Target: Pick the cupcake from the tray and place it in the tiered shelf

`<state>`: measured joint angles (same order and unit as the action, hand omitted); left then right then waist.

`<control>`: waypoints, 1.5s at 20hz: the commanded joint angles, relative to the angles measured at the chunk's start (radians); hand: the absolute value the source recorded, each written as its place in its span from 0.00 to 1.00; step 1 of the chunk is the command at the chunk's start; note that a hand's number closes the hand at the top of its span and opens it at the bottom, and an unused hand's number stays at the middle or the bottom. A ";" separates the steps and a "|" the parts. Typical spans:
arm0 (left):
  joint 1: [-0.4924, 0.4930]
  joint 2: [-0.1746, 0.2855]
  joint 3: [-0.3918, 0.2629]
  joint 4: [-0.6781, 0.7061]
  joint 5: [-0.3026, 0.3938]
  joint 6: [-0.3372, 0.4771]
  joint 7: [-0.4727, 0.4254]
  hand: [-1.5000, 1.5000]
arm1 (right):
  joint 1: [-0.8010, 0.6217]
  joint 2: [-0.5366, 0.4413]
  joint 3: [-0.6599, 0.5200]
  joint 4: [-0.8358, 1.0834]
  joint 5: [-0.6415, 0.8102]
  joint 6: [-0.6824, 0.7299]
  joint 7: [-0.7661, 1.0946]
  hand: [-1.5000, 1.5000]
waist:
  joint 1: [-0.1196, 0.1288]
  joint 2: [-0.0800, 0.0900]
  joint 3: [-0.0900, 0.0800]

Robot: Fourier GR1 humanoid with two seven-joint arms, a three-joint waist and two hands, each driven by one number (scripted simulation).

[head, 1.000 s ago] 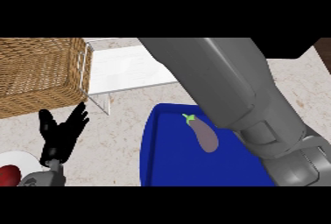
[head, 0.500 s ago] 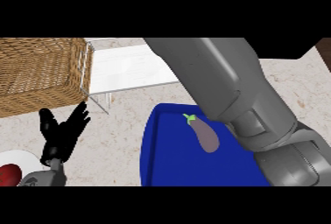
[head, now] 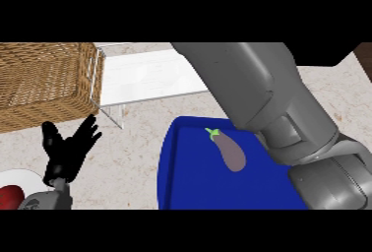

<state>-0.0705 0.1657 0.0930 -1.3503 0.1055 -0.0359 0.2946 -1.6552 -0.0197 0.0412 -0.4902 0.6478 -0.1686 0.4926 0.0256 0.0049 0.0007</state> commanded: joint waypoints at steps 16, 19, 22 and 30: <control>-0.029 -0.013 -0.003 -0.021 -0.013 0.030 0.046 0.50 | -0.002 -0.028 -0.326 -0.086 -0.256 -0.328 -0.061 0.00 | -0.001 0.001 -0.001; -0.011 -0.004 0.014 0.025 -0.002 0.005 0.011 0.50 | 0.051 -0.078 -0.327 -0.133 -0.250 -0.348 -0.064 0.00 | -0.021 -0.003 -0.001; 0.031 0.030 0.038 -0.018 0.020 -0.021 0.017 0.50 | 0.029 -0.122 -0.282 -0.129 -0.163 -0.414 0.056 0.00 | -0.021 -0.009 -0.001; 0.016 -0.007 0.011 -0.038 -0.010 0.034 0.065 0.50 | 0.224 -0.262 -0.355 -0.343 -0.244 -0.371 0.083 0.00 | -0.045 -0.013 0.001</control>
<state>-0.0415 0.1726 0.1192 -1.3655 0.1127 -0.0374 0.3061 -1.5207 -0.2271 -0.2905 -0.7433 0.4353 -0.5658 0.5611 -0.0098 -0.0075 0.0015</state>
